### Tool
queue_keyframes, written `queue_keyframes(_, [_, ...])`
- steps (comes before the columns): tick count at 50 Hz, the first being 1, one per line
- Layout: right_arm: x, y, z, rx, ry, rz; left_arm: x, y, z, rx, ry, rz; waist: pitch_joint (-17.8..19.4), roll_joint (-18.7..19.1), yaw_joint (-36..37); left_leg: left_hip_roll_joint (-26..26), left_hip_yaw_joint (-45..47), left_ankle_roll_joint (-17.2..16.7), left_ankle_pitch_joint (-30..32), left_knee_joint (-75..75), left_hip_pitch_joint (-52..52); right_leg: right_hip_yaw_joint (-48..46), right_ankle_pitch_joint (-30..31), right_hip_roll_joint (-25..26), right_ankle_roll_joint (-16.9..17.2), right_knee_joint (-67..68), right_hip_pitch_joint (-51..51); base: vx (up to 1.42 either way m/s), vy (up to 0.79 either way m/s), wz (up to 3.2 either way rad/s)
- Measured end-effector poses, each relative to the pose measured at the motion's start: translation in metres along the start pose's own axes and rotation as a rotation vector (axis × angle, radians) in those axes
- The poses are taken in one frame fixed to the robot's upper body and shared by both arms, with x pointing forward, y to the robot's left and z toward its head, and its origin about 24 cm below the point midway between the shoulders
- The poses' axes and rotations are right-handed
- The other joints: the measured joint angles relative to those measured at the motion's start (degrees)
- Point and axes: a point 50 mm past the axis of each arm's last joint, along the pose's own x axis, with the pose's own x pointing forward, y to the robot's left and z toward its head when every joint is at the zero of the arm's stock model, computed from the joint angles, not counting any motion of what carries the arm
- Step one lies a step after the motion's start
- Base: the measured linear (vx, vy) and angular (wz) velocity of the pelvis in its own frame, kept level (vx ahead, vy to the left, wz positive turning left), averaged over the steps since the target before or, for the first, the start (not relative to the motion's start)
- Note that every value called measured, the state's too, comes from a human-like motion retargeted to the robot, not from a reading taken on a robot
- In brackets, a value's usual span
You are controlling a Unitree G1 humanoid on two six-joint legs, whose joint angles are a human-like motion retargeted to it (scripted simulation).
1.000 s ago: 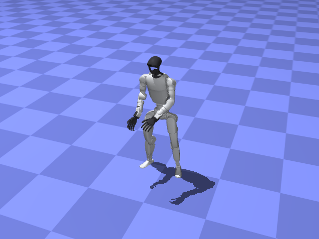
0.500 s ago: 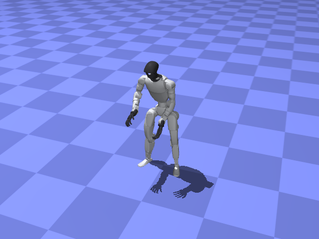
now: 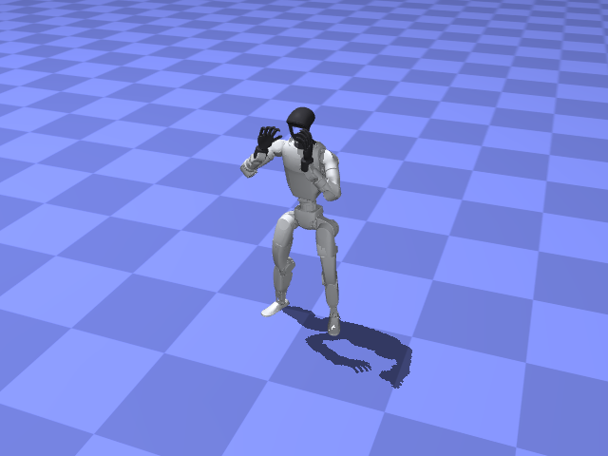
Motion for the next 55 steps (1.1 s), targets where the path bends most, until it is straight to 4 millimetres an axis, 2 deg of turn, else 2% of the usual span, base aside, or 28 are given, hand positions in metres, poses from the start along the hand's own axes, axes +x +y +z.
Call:
queue_keyframes(5, [0.068, -0.023, -0.001, -0.261, -0.278, -0.133, 0.064, -0.014, 0.038, 0.306, -0.482, -0.061, -4.2, 1.6, 0.6, 1.1, -0.2, -0.6, 0.0, 4.3, 0.2, 0.0, 2.2, -0.5, -0.2, 2.9, 0.6, 0.24, 0.11, 0.04])
queue_keyframes(7, [0.093, -0.029, -0.003, -0.345, -0.348, -0.167, 0.086, -0.021, 0.046, 0.436, -0.62, -0.06, -5.7, 2.3, 1.0, 1.4, -0.3, -0.7, 0.9, 4.5, 0.4, 0.4, 4.1, -0.4, 0.1, 3.6, 0.5, 0.2, 0.09, -0.02])
queue_keyframes(10, [0.126, -0.034, -0.003, -0.443, -0.437, -0.222, 0.114, -0.033, 0.054, 0.594, -0.779, -0.055, -8.8, 3.3, 1.3, 1.5, -0.7, -1.0, 3.2, 3.4, 0.4, 1.1, 8.0, -0.1, 1.0, 3.6, -0.5, 0.16, 0.07, -0.02])
queue_keyframes(13, [0.162, -0.029, -0.002, -0.535, -0.566, -0.366, 0.138, -0.051, 0.058, 0.677, -0.984, 0.007, -12.2, 4.2, 1.0, 1.5, -1.4, -1.9, 6.1, 1.6, -0.7, 1.8, 12.3, 0.2, 2.6, 2.7, -2.1, 0.1, 0.06, 0.05])
queue_keyframes(15, [0.192, -0.02, -0.015, -0.669, -0.617, -0.402, 0.165, -0.063, 0.052, 0.797, -1.135, 0.077, -14.2, 4.8, 0.5, 1.5, -1.8, -2.8, 7.7, 0.7, -1.8, 2.0, 15.0, 0.4, 4.0, 1.8, -3.1, 0.04, 0.05, 0.14])
queue_keyframes(17, [0.221, -0.005, -0.051, -0.904, -0.464, -0.172, 0.21, -0.067, 0.028, 1.146, -1.085, 0.025, -15.6, 5.0, -0.5, 1.6, -2.2, -3.1, 8.9, 0.2, -2.8, 2.0, 17.4, 0.4, 4.8, 0.9, -3.7, 0.0, 0.05, 0.2])
queue_keyframes(18, [0.222, 0.004, -0.08, -0.989, -0.271, 0.052, 0.226, -0.062, 0.003, 1.39, -0.925, -0.092, -17.1, 4.8, -1.5, 1.5, -2.3, -2.9, 9.4, 0.1, -3.2, 1.9, 18.4, 0.4, 5.0, 0.5, -3.9, -0.01, 0.05, 0.2])
queue_keyframes(19, [0.225, 0.004, -0.101, -0.957, -0.03, 0.221, 0.244, -0.054, -0.014, 1.565, -0.681, -0.202, -17.5, 5.0, -1.0, 1.7, -2.4, -3.3, 9.9, 0.1, -3.6, 1.9, 19.2, 0.5, 5.4, 0.2, -4.2, -0.02, 0.04, 0.18])
queue_keyframes(20, [0.229, 0.0, -0.115, -0.839, 0.206, 0.344, 0.256, -0.044, -0.026, 1.666, -0.385, -0.309, -17.4, 5.6, 0.3, 1.8, -2.5, -4.1, 10.4, 0.0, -4.1, 1.8, 19.9, 0.7, 5.9, 0.1, -4.5, 0.0, 0.0, 0.0])
queue_keyframes(21, [0.244, -0.02, -0.113, -0.733, 0.35, 0.296, 0.271, -0.034, -0.013, 1.618, -0.169, -0.284, -15.9, 5.9, 0.8, 1.9, -2.5, -4.2, 10.7, 0.1, -4.2, 1.7, 20.4, 0.8, 5.8, 0.0, -4.5, 0.0, 0.0, 0.0])
queue_keyframes(22, [0.255, -0.037, -0.108, -0.625, 0.428, 0.217, 0.281, -0.027, 0.0, 1.54, -0.039, -0.244, -14.7, 6.0, 0.9, 1.9, -2.5, -4.1, 10.8, 0.2, -4.3, 1.6, 20.6, 0.8, 5.7, -0.1, -4.5, 0.0, 0.0, 0.0])
queue_keyframes(23, [0.262, -0.047, -0.101, -0.548, 0.412, 0.081, 0.286, -0.025, 0.011, 1.466, -0.042, -0.169, -14.2, 5.9, 0.1, 1.9, -2.5, -3.8, 10.5, 0.4, -4.3, 1.5, 20.3, 0.7, 5.3, 0.0, -4.4, 0.0, 0.0, 0.0])
queue_keyframes(25, [0.266, -0.048, -0.088, -0.611, 0.256, -0.03, 0.286, -0.037, 0.024, 1.328, -0.238, -0.061, -13.6, 6.0, 1.4, 1.6, -2.1, -3.8, 10.0, 0.3, -4.0, 1.0, 19.9, 0.5, 5.4, -0.2, -4.0, 0.0, 0.0, 0.0])
queue_keyframes(27, [0.242, -0.017, -0.1, -0.742, 0.125, 0.099, 0.263, -0.041, -0.009, 1.491, -0.409, -0.183, -16.5, 6.1, 1.9, 1.4, -1.7, -3.5, 8.4, 0.4, -3.8, 0.5, 17.4, 0.3, 5.2, -0.1, -3.7, 0.0, 0.0, 0.0])
queue_keyframes(28, [0.229, -0.003, -0.106, -0.766, 0.1, 0.175, 0.251, -0.034, -0.029, 1.614, -0.447, -0.266, -18.1, 6.5, 1.9, 1.3, -1.5, -3.2, 7.2, 0.6, -3.8, 0.2, 15.6, 0.2, 5.0, 0.0, -3.6, 0.0, 0.0, 0.0])
queue_keyframes(30, [0.217, 0.002, -0.12, -0.776, 0.181, 0.257, 0.244, -0.027, -0.043, 1.715, -0.431, -0.344, -18.7, 6.2, 2.9, 1.1, -1.0, -3.5, 5.0, 0.7, -3.8, -0.6, 11.7, 0.1, 4.9, 0.1, -3.5, -0.01, -0.02, -0.09])
queue_keyframes(32, [0.22, -0.011, -0.127, -0.679, 0.321, 0.194, 0.251, -0.023, -0.038, 1.611, -0.288, -0.293, -17.0, 5.5, 3.5, 1.0, -0.3, -3.7, 2.6, 1.0, -3.5, -1.3, 7.6, 0.0, 4.5, 0.2, -3.2, -0.03, -0.07, -0.22])
queue_keyframes(35, [0.224, -0.031, -0.131, -0.511, 0.446, 0.014, 0.261, -0.018, -0.027, 1.271, -0.087, -0.135, -13.6, 3.5, 2.7, 0.8, 0.4, -3.7, 0.0, 1.0, -2.7, -2.5, 2.7, -0.1, 3.4, -0.2, -2.3, -0.04, -0.1, -0.23])
queue_keyframes(37, [0.213, -0.026, -0.136, -0.392, 0.479, -0.025, 0.256, -0.013, -0.035, 1.086, 0.019, -0.104, -12.4, 1.8, 1.5, 0.7, 0.8, -3.6, -0.8, 0.9, -1.9, -2.9, 0.8, -0.1, 2.5, -0.6, -1.6, -0.04, -0.12, -0.19])
queue_keyframes(40, [0.185, -0.002, -0.141, -0.223, 0.477, 0.026, 0.233, -0.002, -0.064, 0.894, 0.161, -0.15, -11.5, 0.9, 1.7, 0.8, 1.1, -3.0, -1.0, 0.9, -1.0, -3.0, -0.3, 0.2, 0.9, -1.0, -0.6, -0.04, -0.13, -0.1])
queue_keyframes(45, [0.114, 0.036, -0.137, 0.013, 0.457, 0.178, 0.161, 0.015, -0.118, 0.816, 0.291, -0.387, -9.8, 0.3, 2.2, 1.6, 0.4, -1.0, -0.6, 0.8, 0.1, -3.3, -0.6, 1.1, -1.0, -0.8, 0.8, -0.05, -0.15, 0.11])
queue_keyframes(48, [0.059, 0.049, -0.131, 0.187, 0.519, 0.237, 0.105, 0.024, -0.142, 0.665, 0.419, -0.462, -8.2, 0.1, 1.9, 2.1, -0.9, 0.2, -0.6, 0.6, 0.6, -4.5, -1.2, 1.7, -1.8, -0.6, 2.1, -0.05, -0.15, 0.36])
queue_keyframes(50, [0.016, 0.054, -0.125, 0.31, 0.601, 0.257, 0.06, 0.033, -0.154, 0.519, 0.536, -0.434, -7.6, 0.1, 1.6, 2.4, -1.9, 0.8, -0.4, 0.5, 0.6, -5.4, -1.5, 2.1, -2.2, -0.7, 2.7, -0.05, -0.15, 0.43])
queue_keyframes(52, [-0.025, 0.058, -0.117, 0.422, 0.707, 0.244, 0.022, 0.038, -0.159, 0.364, 0.636, -0.354, -5.1, -0.3, 1.3, 2.6, -2.9, 1.2, -0.2, 0.3, 0.8, -6.3, -1.9, 2.4, -2.7, -0.8, 3.7, -0.05, -0.14, 0.42])
queue_keyframes(55, [-0.107, 0.06, -0.098, 0.588, 0.976, 0.195, -0.054, 0.048, -0.164, 0.156, 0.838, -0.205, -3.5, -0.4, 1.7, 2.8, -4.4, 1.6, 0.1, 0.4, 0.6, -7.7, -2.3, 2.7, -3.2, -1.1, 4.7, -0.03, -0.13, 0.4])
